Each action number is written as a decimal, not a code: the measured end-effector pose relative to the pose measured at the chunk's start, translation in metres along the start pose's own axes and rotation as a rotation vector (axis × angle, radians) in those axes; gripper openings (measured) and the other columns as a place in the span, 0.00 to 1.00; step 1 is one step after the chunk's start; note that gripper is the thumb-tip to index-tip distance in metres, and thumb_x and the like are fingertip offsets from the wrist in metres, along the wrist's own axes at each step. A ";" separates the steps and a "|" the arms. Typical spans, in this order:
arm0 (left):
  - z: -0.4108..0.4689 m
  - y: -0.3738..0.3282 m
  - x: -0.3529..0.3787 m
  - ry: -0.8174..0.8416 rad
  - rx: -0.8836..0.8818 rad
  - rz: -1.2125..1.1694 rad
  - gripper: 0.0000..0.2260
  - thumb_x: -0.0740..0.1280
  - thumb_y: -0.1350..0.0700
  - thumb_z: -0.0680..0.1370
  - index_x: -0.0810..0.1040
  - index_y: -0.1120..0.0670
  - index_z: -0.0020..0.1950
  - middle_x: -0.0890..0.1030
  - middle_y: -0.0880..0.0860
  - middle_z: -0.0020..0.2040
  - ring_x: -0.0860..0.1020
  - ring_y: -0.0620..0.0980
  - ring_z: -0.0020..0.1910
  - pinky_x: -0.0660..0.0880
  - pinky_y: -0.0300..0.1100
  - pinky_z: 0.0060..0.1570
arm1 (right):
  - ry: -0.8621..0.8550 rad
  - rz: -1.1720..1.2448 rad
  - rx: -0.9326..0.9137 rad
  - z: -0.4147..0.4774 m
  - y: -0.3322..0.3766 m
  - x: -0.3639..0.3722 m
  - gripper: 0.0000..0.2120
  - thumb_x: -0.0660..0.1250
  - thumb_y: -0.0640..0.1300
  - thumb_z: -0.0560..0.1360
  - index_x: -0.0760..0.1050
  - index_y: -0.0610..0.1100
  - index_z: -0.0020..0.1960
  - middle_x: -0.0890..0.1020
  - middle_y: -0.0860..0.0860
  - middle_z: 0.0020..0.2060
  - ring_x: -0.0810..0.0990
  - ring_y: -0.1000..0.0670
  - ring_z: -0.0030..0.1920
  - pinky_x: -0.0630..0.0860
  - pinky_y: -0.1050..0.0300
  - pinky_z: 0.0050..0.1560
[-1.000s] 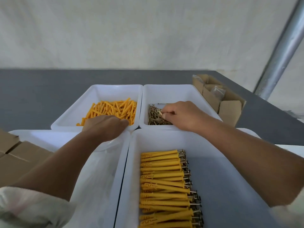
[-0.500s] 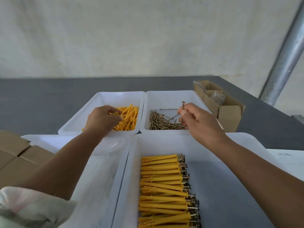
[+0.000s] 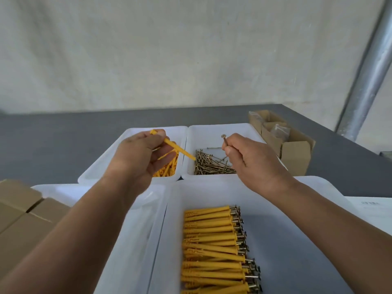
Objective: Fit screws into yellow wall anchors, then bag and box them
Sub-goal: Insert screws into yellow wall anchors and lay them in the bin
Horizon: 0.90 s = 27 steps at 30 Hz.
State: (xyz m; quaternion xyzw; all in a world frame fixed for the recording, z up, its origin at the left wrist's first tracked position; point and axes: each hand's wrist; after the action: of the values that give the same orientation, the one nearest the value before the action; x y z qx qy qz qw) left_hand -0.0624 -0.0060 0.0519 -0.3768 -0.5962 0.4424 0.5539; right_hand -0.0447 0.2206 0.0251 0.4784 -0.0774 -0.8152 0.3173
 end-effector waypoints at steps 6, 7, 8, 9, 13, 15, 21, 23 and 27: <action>-0.009 0.021 0.007 0.128 -0.066 0.046 0.05 0.67 0.62 0.78 0.77 0.61 0.53 0.83 0.57 0.40 0.84 0.50 0.38 0.81 0.41 0.36 | 0.005 0.131 0.110 0.003 0.001 0.002 0.08 0.58 0.40 0.81 0.73 0.46 0.58 0.81 0.50 0.44 0.81 0.47 0.46 0.79 0.45 0.50; -0.012 0.024 0.010 0.162 -0.066 0.074 0.05 0.68 0.63 0.78 0.77 0.61 0.53 0.83 0.57 0.39 0.84 0.50 0.38 0.81 0.41 0.37 | 0.004 0.170 0.128 0.004 0.001 0.002 0.09 0.59 0.40 0.81 0.72 0.47 0.59 0.81 0.51 0.43 0.82 0.48 0.44 0.80 0.45 0.49; -0.014 0.027 0.012 0.199 -0.065 0.106 0.04 0.68 0.63 0.77 0.77 0.60 0.51 0.83 0.56 0.37 0.84 0.50 0.38 0.81 0.41 0.37 | 0.004 0.212 0.149 0.005 0.002 0.003 0.11 0.59 0.40 0.81 0.71 0.49 0.61 0.81 0.52 0.42 0.83 0.51 0.42 0.81 0.47 0.48; -0.016 0.029 0.015 0.238 -0.067 0.137 0.03 0.68 0.63 0.77 0.77 0.59 0.50 0.83 0.54 0.37 0.84 0.50 0.39 0.81 0.41 0.37 | 0.006 0.253 0.172 0.005 0.003 0.003 0.13 0.60 0.41 0.81 0.69 0.51 0.64 0.81 0.53 0.41 0.84 0.53 0.38 0.82 0.50 0.46; -0.020 0.040 0.020 0.375 -0.099 0.222 0.05 0.68 0.63 0.78 0.81 0.56 0.52 0.82 0.56 0.40 0.83 0.51 0.41 0.80 0.44 0.41 | 0.001 0.481 0.269 0.006 0.004 0.001 0.27 0.63 0.40 0.79 0.60 0.56 0.73 0.84 0.53 0.40 0.85 0.51 0.33 0.81 0.51 0.45; -0.023 0.045 0.021 0.438 -0.107 0.288 0.06 0.68 0.64 0.78 0.81 0.56 0.52 0.82 0.55 0.40 0.83 0.51 0.41 0.81 0.44 0.42 | -0.006 0.587 0.298 0.008 0.004 0.001 0.27 0.64 0.38 0.78 0.62 0.56 0.73 0.84 0.53 0.39 0.85 0.48 0.33 0.82 0.50 0.44; -0.026 0.048 0.023 0.501 -0.123 0.320 0.07 0.68 0.65 0.77 0.81 0.57 0.53 0.82 0.55 0.41 0.84 0.52 0.42 0.81 0.44 0.42 | -0.050 0.780 0.354 0.009 0.005 -0.001 0.23 0.66 0.36 0.78 0.66 0.55 0.67 0.85 0.50 0.38 0.85 0.46 0.34 0.80 0.57 0.35; -0.025 0.048 0.023 0.515 -0.122 0.334 0.07 0.69 0.65 0.77 0.81 0.57 0.53 0.82 0.55 0.41 0.84 0.52 0.42 0.81 0.45 0.43 | -0.062 0.775 0.352 0.009 0.003 -0.001 0.22 0.67 0.37 0.77 0.67 0.55 0.66 0.85 0.50 0.38 0.85 0.46 0.36 0.81 0.55 0.36; -0.027 0.050 0.023 0.544 -0.124 0.373 0.08 0.69 0.64 0.77 0.81 0.56 0.54 0.83 0.54 0.39 0.84 0.52 0.42 0.81 0.46 0.45 | -0.089 0.771 0.359 0.009 0.006 -0.003 0.22 0.67 0.38 0.77 0.67 0.53 0.66 0.85 0.50 0.37 0.85 0.49 0.34 0.80 0.58 0.34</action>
State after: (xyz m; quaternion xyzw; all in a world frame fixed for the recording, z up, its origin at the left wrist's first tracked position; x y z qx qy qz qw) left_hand -0.0403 0.0344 0.0121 -0.6168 -0.3731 0.3823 0.5781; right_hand -0.0484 0.2161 0.0340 0.4266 -0.4049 -0.6301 0.5070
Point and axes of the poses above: each hand's wrist, its own z-axis towards the middle knuckle, its own x-axis out of the palm, y = z × x
